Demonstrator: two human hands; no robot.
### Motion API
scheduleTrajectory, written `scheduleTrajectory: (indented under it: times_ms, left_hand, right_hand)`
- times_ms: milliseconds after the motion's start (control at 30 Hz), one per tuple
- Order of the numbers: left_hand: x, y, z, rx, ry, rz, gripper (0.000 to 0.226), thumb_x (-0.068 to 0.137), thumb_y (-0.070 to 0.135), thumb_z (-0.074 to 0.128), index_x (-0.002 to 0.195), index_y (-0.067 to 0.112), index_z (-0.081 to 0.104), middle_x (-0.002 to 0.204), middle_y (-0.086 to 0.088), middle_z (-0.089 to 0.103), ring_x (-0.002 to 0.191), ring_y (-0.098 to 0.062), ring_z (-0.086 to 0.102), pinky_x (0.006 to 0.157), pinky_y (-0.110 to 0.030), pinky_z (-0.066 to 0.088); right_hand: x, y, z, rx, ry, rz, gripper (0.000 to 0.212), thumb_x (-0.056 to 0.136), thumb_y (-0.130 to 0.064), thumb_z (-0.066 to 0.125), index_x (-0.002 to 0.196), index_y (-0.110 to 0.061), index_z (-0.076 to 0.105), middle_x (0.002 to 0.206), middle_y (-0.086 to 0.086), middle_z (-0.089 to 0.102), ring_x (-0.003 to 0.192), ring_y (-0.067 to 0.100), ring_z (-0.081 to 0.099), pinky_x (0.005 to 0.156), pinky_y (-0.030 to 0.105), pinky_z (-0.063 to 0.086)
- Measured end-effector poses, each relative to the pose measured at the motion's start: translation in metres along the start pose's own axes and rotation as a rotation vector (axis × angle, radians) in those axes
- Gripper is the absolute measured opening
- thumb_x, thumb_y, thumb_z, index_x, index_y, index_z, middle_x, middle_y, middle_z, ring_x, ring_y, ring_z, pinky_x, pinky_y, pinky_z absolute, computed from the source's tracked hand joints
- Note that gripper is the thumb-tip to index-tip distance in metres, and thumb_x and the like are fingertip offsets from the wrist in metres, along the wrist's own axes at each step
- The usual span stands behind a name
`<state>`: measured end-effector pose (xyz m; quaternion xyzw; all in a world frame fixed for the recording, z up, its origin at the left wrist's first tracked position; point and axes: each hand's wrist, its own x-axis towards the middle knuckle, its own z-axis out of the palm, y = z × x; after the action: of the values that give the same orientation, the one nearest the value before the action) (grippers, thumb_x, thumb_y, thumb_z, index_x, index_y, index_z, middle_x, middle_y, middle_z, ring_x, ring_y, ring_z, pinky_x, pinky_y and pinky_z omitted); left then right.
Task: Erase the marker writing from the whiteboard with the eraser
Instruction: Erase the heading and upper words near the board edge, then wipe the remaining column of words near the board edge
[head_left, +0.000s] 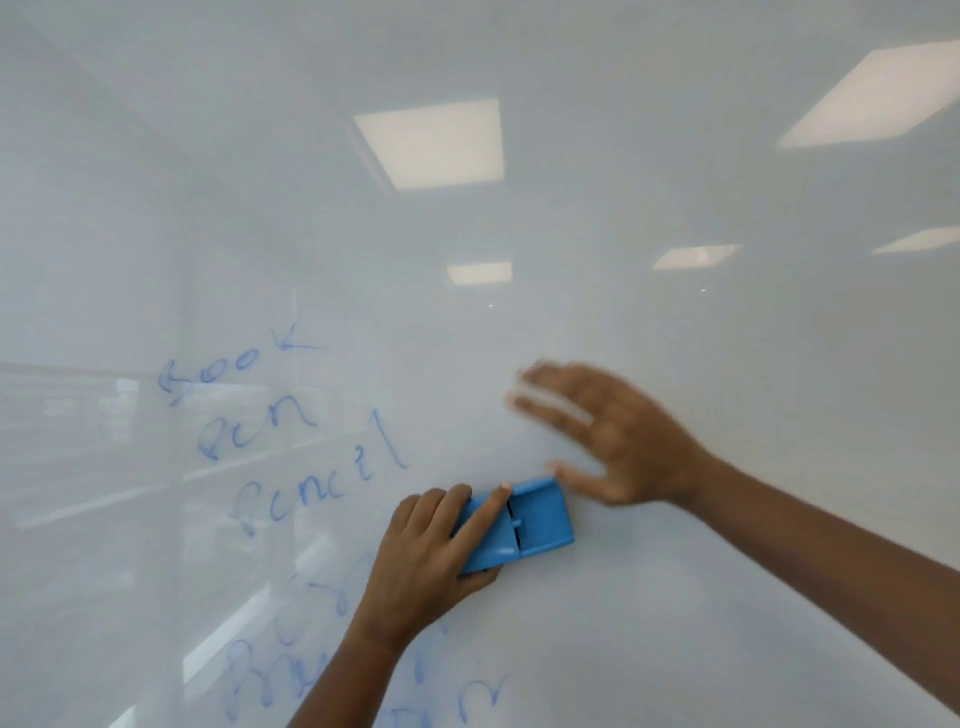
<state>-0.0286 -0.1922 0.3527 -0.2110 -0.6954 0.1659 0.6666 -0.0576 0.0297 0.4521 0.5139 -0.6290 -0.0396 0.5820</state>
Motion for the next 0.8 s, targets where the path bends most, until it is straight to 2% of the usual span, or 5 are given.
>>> scheduleTrajectory:
  times_ms: [67,133,333,567,800]
  left_hand:
    - [0.014,-0.007,-0.004,0.017,-0.013,0.014,0.041,0.091,0.045,0.038,0.116,0.014,0.047,0.100,-0.006,0.052,0.079,-0.020,0.045,0.067,-0.030,0.034]
    - [0.028,-0.009,-0.008,0.013,-0.044,-0.069,0.041,0.093,0.047,0.034,0.112,0.013,0.047,0.094,-0.007,0.064,0.075,-0.019,0.054,0.069,-0.030,0.035]
    - [0.030,-0.013,-0.012,-0.130,-0.145,-0.074,0.054,0.076,0.030,0.066,0.119,0.009,0.040,0.102,-0.011,0.066,0.096,-0.017,0.043,0.089,-0.033,0.033]
    - [-0.006,-0.059,-0.033,-0.096,-0.188,-0.306,0.065,0.094,0.046,0.025,0.131,-0.005,0.037,0.133,-0.021,0.045,0.127,-0.027,0.033,0.109,-0.033,0.018]
    - [-0.034,-0.105,-0.044,0.101,-0.206,-0.570,0.070,0.095,0.048,0.012,0.138,-0.004,0.028,0.145,-0.023,0.031,0.135,-0.033,0.028,0.111,-0.044,0.014]
  right_hand:
    - [0.004,-0.028,0.013,0.065,-0.104,-0.176,0.054,0.086,-0.044,0.047,0.131,-0.013,0.050,0.134,0.016,0.052,0.123,0.027,0.051,0.099,0.036,0.040]
    - [0.007,-0.045,0.023,0.090,-0.139,-0.161,0.059,0.084,-0.048,0.052,0.134,-0.016,0.047,0.135,0.018,0.050,0.121,0.029,0.050,0.094,0.037,0.043]
    - [0.011,-0.049,0.036,-0.129,-0.041,-0.142,0.048,0.087,-0.036,0.057,0.132,-0.023,0.049,0.127,0.018,0.057,0.103,0.028,0.062,0.074,0.035,0.053]
    - [0.018,-0.029,0.029,-0.195,0.045,-0.194,0.033,0.083,-0.031,0.064,0.116,-0.031,0.063,0.112,0.018,0.067,0.082,0.025,0.068,0.065,0.028,0.049]
    - [0.058,0.010,0.003,-0.251,0.252,0.352,0.033,0.085,-0.028,0.057,0.116,-0.021,0.065,0.114,0.021,0.064,0.084,0.033,0.066,0.070,0.040,0.050]
